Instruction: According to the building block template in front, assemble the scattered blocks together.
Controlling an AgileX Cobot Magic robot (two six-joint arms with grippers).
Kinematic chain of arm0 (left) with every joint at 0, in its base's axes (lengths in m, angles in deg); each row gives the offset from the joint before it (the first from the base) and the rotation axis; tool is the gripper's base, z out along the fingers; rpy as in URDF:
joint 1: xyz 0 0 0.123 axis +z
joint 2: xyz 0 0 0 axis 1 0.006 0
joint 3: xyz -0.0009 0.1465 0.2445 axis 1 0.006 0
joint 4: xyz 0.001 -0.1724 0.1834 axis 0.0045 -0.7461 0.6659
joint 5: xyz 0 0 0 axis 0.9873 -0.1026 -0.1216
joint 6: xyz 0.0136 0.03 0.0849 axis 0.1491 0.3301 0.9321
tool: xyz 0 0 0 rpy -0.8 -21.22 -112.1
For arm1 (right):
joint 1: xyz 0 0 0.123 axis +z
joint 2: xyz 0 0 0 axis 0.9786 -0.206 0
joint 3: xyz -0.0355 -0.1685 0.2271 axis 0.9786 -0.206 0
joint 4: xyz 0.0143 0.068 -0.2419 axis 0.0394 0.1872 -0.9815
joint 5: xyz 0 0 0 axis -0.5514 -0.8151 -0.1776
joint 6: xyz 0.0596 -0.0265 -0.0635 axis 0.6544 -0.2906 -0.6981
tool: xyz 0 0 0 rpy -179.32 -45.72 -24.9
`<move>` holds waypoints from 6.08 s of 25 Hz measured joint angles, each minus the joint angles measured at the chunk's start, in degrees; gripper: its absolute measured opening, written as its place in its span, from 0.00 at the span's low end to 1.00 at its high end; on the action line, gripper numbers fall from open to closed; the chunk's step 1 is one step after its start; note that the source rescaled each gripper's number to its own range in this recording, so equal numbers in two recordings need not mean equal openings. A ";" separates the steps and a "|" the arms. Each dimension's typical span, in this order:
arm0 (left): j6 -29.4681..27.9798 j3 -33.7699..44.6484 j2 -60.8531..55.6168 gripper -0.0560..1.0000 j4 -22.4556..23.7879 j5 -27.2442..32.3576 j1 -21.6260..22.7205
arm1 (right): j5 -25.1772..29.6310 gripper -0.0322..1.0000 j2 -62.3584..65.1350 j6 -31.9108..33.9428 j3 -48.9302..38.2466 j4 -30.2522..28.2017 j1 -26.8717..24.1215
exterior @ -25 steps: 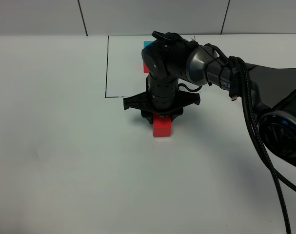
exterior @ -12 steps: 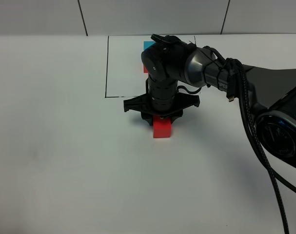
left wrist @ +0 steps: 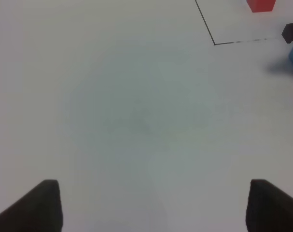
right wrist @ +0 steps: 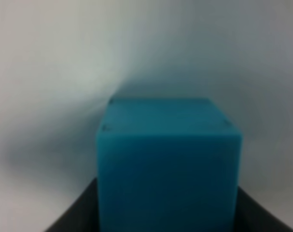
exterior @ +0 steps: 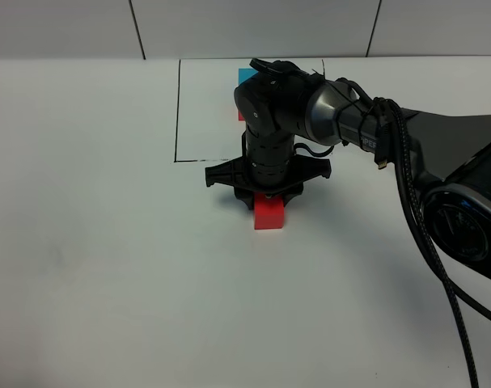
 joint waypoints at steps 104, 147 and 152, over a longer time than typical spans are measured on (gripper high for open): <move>0.27 0.00 0.00 0.70 0.00 0.00 0.00 | 2.68 0.76 134.53 -39.90 -76.93 5.43 -28.05; 0.22 0.00 0.00 0.70 0.00 0.00 0.00 | 2.68 0.75 134.53 -39.85 -76.93 5.82 -25.90; 0.22 0.00 0.00 0.70 0.00 0.00 0.00 | 2.68 0.75 134.53 -39.85 -76.93 5.82 -25.90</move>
